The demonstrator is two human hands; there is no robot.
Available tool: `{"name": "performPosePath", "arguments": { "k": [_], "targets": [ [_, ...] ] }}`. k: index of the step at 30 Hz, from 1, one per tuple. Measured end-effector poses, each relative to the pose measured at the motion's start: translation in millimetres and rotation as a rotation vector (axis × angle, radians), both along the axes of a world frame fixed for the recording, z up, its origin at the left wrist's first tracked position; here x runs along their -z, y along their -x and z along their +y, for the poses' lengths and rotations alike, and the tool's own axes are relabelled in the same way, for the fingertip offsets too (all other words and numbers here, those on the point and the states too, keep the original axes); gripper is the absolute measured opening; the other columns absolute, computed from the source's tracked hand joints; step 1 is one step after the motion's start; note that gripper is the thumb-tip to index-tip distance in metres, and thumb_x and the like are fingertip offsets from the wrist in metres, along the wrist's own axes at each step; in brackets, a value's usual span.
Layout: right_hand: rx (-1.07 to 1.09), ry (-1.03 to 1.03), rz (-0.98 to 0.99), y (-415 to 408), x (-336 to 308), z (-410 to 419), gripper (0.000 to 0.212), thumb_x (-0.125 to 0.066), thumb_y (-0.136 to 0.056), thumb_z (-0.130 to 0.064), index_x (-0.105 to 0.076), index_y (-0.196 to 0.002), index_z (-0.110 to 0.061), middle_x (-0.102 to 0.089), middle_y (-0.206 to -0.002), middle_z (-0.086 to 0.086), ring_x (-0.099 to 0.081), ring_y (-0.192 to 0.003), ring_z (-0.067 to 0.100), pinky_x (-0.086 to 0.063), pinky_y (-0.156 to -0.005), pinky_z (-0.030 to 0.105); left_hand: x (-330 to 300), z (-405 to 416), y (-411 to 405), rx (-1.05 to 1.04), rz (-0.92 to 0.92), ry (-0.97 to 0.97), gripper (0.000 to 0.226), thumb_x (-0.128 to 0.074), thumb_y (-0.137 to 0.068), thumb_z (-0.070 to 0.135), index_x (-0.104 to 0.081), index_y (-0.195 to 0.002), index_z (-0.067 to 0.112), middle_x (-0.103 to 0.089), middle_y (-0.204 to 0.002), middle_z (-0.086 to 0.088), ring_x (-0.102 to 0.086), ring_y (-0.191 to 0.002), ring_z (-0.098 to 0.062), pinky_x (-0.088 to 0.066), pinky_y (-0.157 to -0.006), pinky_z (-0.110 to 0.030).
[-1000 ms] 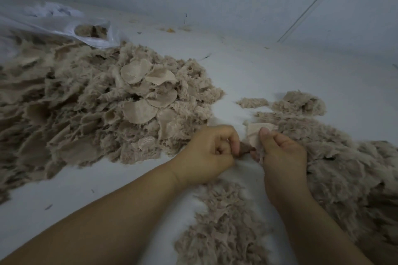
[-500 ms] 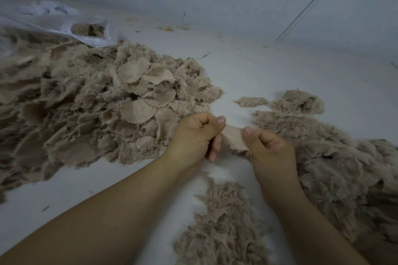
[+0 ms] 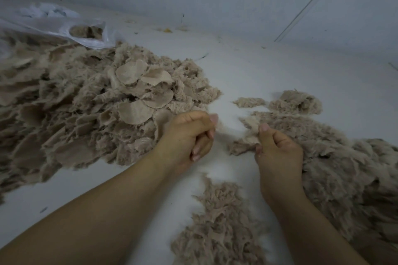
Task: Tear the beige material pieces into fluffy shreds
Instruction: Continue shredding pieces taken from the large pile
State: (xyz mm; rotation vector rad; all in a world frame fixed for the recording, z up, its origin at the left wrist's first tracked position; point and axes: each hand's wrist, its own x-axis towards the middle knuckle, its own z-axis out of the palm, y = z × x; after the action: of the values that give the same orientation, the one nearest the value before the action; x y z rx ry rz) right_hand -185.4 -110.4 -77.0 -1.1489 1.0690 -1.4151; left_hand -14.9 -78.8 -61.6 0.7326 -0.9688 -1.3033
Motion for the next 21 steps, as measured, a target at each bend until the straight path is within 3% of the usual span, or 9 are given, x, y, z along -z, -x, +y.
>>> {"name": "performPosePath", "arguments": {
  "k": [3,6,10,12,14,16,17,19,21],
  "targets": [
    [-0.048,0.069,0.034,-0.6,-0.1,2.3,0.054,-0.062,-0.098,-0.027,-0.055,-0.045,-0.022,-0.036,-0.042,-0.014,-0.027,-0.038,0.004,-0.027,-0.039,0.015,-4.3,7.2,0.0,0.292,-0.254,0.037,0.036,-0.076,-0.078,0.029,-0.061,-0.057,0.005,-0.042,-0.038,-0.013,-0.033,-0.028,-0.012,-0.027,-0.039,-0.017],
    [-0.140,0.155,0.045,-2.3,-3.9,5.9,0.046,-0.065,-0.092,-0.032,-0.064,-0.047,-0.022,-0.049,-0.042,-0.009,-0.042,-0.040,0.003,-0.038,-0.046,0.015,-6.7,10.1,8.7,0.292,-0.397,-0.037,0.066,-0.070,-0.074,0.065,-0.057,-0.056,0.003,-0.038,-0.036,-0.002,-0.029,-0.028,-0.015,-0.023,-0.041,-0.023],
    [-0.208,0.180,0.080,-4.6,-8.4,9.8,0.048,-0.064,-0.088,-0.042,-0.065,-0.058,-0.005,-0.055,-0.053,0.022,-0.052,-0.052,0.025,-0.047,-0.056,0.035,-6.0,3.4,15.9,0.153,-0.380,-0.214,0.060,-0.064,-0.079,0.060,-0.052,-0.070,0.002,-0.037,-0.038,-0.007,-0.033,-0.031,-0.018,-0.025,-0.043,-0.027],
    [-0.260,0.163,0.061,-4.7,-6.5,8.6,0.057,-0.060,-0.094,-0.042,-0.063,-0.068,0.008,-0.056,-0.061,0.036,-0.058,-0.057,0.049,-0.053,-0.061,0.060,-5.8,2.4,15.9,0.186,-0.406,-0.242,0.052,-0.064,-0.080,0.057,-0.053,-0.079,0.006,-0.045,-0.046,-0.008,-0.038,-0.033,-0.019,-0.026,-0.039,-0.024],
    [-0.300,0.160,0.074,-4.1,-6.2,9.2,0.068,-0.056,-0.098,-0.044,-0.057,-0.073,0.019,-0.051,-0.064,0.045,-0.051,-0.061,0.065,-0.045,-0.062,0.073,-6.5,2.6,15.1,0.251,-0.417,-0.223,0.043,-0.063,-0.084,0.052,-0.056,-0.084,0.009,-0.049,-0.052,-0.009,-0.041,-0.033,-0.018,-0.026,-0.035,-0.021],
    [-0.266,0.180,0.105,-4.8,-9.2,11.0,0.071,-0.055,-0.095,-0.046,-0.055,-0.073,0.021,-0.049,-0.064,0.046,-0.054,-0.062,0.060,-0.048,-0.060,0.067,-6.1,3.7,12.9,0.291,-0.430,-0.194,0.034,-0.062,-0.089,0.043,-0.057,-0.081,0.010,-0.047,-0.048,-0.007,-0.038,-0.030,-0.015,-0.023,-0.034,-0.020],
    [-0.238,0.195,0.121,-4.6,-9.9,11.1,0.067,-0.055,-0.093,-0.044,-0.057,-0.072,0.019,-0.051,-0.062,0.042,-0.057,-0.058,0.049,-0.049,-0.057,0.057,-5.6,4.2,12.1,0.284,-0.435,-0.184,0.031,-0.061,-0.092,0.036,-0.055,-0.078,0.009,-0.045,-0.046,-0.006,-0.037,-0.029,-0.014,-0.021,-0.034,-0.021],
    [-0.199,0.200,0.119,-4.4,-10.4,11.2,0.054,-0.054,-0.091,-0.041,-0.067,-0.068,0.006,-0.058,-0.051,0.019,-0.057,-0.051,0.023,-0.048,-0.049,0.034,-3.7,4.3,11.1,0.244,-0.397,-0.165,0.028,-0.059,-0.095,0.026,-0.052,-0.076,0.007,-0.042,-0.044,-0.006,-0.034,-0.028,-0.014,-0.016,-0.036,-0.025],
    [-0.193,0.178,0.129,-5.7,-11.5,12.4,0.052,-0.055,-0.089,-0.043,-0.066,-0.062,0.000,-0.051,-0.047,-0.001,-0.048,-0.046,0.007,-0.042,-0.049,0.021,-3.5,5.0,13.1,0.184,-0.324,-0.142,0.026,-0.061,-0.091,0.026,-0.053,-0.073,0.009,-0.040,-0.043,-0.005,-0.032,-0.027,-0.015,-0.013,-0.037,-0.028]
  ]
}}
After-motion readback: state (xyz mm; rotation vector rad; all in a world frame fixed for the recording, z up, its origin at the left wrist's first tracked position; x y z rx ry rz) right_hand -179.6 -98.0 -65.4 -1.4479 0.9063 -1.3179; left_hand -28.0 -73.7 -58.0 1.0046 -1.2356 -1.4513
